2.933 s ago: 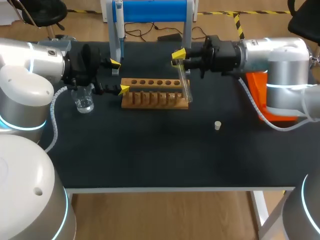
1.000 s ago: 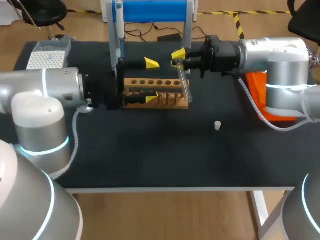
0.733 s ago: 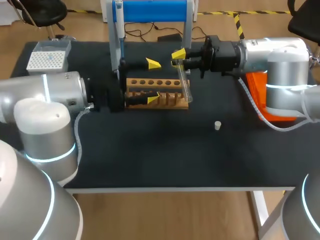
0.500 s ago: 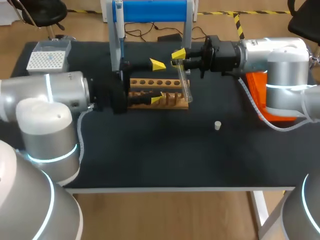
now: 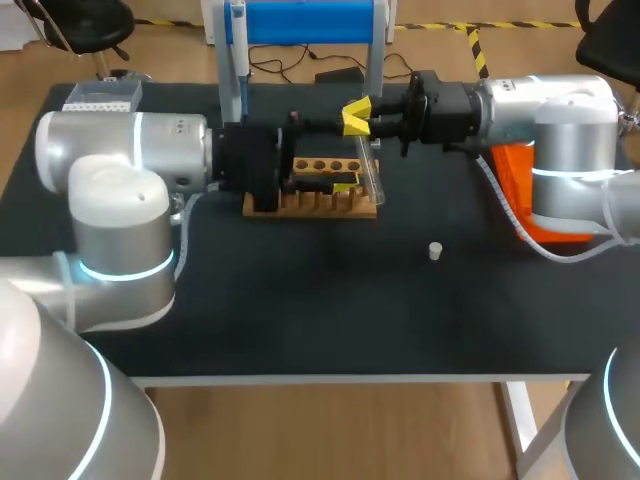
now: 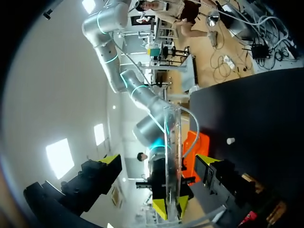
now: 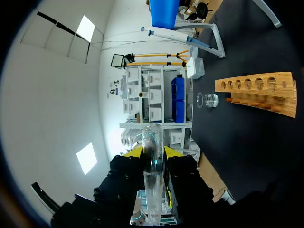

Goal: Invert the test tube, pick up the pipette, mount the tip to pipette, aspirate from beaker and dispense into the tube, eject the tip, return the pipette, and cap with the stopper.

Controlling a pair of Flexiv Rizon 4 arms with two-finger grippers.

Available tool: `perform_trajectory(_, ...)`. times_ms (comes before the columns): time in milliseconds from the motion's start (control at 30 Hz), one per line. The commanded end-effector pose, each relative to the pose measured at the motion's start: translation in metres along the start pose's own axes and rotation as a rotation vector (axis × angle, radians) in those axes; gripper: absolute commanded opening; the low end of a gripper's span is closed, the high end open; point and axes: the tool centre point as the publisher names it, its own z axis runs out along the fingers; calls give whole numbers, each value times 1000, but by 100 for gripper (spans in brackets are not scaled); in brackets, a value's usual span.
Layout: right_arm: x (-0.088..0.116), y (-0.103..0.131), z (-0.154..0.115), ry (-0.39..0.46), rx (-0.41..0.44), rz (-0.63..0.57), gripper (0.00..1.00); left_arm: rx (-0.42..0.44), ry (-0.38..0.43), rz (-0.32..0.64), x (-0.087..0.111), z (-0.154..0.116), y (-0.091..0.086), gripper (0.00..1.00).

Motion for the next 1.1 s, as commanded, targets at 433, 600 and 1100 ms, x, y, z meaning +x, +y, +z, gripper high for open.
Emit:
perform_trajectory(433, 1, 0, -1, -3, 2, 0, 0, 13, -58, 23, 7, 25, -15, 100)
perform_trajectory(600, 1, 0, -1, -3, 2, 0, 0, 17, -58, 11, 8, 29, -21, 100)
perform_trajectory(1100, 1, 0, -1, -3, 2, 0, 0, 39, -42, -32, 10, 27, -31, 100)
